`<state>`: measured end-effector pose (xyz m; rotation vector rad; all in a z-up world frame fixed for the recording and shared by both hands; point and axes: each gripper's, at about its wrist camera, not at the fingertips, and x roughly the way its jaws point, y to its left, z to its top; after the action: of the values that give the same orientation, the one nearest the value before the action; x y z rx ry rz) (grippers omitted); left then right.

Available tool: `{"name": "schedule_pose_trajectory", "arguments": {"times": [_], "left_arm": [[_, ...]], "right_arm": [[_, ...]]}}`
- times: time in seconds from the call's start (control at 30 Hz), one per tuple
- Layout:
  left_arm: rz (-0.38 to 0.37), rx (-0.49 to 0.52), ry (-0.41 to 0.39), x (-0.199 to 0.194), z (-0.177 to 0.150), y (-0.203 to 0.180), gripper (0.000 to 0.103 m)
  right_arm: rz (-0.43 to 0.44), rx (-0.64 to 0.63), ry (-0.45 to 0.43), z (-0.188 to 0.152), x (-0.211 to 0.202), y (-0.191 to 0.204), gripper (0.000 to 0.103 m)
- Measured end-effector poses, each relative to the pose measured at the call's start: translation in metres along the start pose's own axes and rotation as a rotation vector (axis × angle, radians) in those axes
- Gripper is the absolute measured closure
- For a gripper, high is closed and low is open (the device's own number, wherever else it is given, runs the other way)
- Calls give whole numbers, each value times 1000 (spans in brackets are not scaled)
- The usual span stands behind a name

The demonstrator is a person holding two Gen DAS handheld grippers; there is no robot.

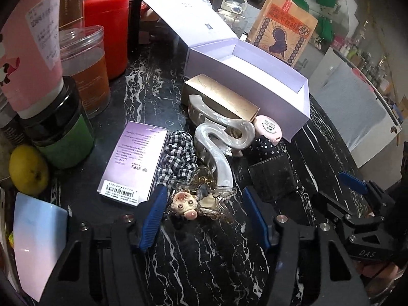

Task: Organize rigid objects
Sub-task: 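Grasp the gold star hair clip with the left tool while the right tool grasps the polka-dot scrunchie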

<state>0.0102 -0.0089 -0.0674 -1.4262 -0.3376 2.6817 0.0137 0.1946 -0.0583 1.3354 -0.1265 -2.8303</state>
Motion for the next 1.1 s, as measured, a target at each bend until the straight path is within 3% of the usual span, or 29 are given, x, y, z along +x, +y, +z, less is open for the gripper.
{"name": "schedule_pose_trajectory", "arguments": {"times": [0.2,0.27,0.63,0.9,1.1], "left_arm": [[17,26,-6,5,0,-3,42],[23,32,-15,6,-1,-4,47],[-10,41,-55,-10,7,-5,49],[-39,55,-75,-21,11,-12,49],[-34,45,-59,-16,9,-14,49]], "right_arm": [[4,-6,6,2,4,0,3],[7,-3,6,3,5,-1,3],[33,25,-3,9,7,-7,3],[59,9,-6,13,14,-11,13],[135,-34,16,14,31,-8,27]]}}
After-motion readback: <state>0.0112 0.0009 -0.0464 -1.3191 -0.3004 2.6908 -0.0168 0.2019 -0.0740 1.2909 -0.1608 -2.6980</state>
